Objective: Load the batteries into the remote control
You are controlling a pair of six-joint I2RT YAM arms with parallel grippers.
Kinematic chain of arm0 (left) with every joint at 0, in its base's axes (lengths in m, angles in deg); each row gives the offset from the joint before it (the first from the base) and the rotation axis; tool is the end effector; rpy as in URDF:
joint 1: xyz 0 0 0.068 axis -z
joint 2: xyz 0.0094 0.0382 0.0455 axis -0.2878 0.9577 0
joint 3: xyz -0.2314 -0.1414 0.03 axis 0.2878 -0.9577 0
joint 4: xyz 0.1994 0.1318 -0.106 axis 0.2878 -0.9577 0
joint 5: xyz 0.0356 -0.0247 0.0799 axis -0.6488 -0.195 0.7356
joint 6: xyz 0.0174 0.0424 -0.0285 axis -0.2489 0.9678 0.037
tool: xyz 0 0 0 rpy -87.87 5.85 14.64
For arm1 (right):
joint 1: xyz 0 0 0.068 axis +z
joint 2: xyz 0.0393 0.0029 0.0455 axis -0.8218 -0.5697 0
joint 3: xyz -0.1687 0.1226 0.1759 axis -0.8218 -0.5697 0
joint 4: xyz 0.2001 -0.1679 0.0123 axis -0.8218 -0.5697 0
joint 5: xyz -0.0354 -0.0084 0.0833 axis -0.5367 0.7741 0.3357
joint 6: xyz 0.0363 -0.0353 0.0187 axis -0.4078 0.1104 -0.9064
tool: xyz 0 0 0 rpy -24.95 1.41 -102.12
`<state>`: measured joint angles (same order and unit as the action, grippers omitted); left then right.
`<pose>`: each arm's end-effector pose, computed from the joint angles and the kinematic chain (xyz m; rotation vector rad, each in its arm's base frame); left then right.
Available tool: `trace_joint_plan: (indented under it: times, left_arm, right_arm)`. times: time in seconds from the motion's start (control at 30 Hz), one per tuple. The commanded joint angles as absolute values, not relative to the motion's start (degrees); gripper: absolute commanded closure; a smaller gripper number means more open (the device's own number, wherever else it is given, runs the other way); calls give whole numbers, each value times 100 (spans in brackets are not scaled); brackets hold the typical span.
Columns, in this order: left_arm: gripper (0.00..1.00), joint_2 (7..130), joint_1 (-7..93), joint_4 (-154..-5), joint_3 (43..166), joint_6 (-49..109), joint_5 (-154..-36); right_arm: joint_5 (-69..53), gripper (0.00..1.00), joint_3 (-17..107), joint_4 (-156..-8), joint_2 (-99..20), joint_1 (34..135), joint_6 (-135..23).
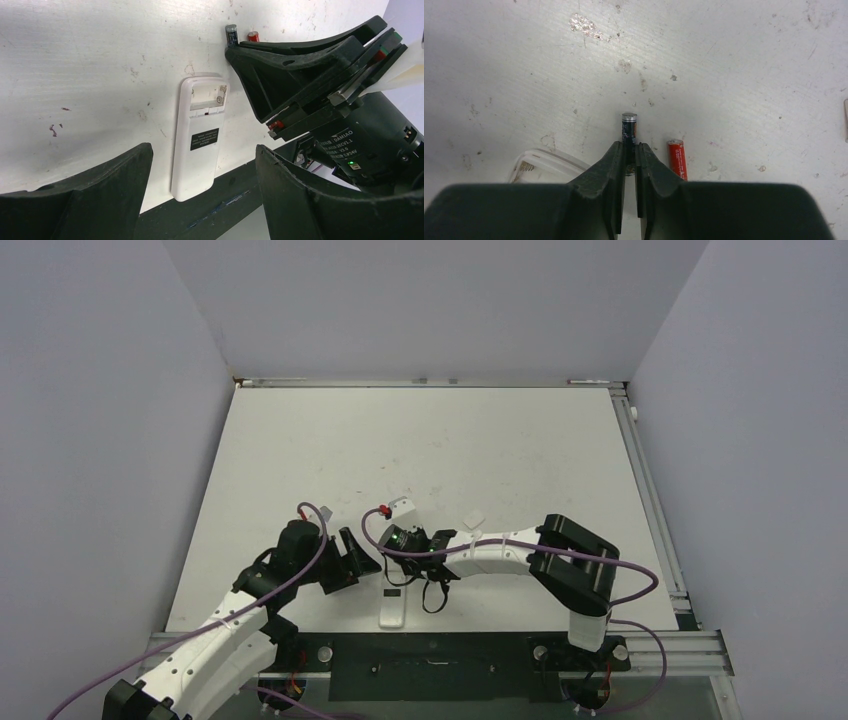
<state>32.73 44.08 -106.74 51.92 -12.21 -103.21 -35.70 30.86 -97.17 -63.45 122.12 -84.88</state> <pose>0.1226 -0.0747 0.1793 -0.4345 2.5187 -0.9669 0.1538 0.3291 0.1503 -0.5647 2.4700 0.2620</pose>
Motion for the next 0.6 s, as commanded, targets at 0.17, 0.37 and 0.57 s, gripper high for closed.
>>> trace_joint_plan:
  times: [0.17,0.37,0.57]
  left_arm:
    - [28,3184,4380,-10305,4981,-1400,-10602]
    - [31,3461,4389,-9902,4749,-1479,-10756]
    - [42,3951,4389,-9313,4557,-1549,-10930]
  right_arm:
    - [-3508,91,2858,-10121,-6167,12250,-8443]
    - [-3371,91,2806,-10098,-5748,12245,-8245]
    - [-3056,92,2660,-10072,-5255,12248,-7917]
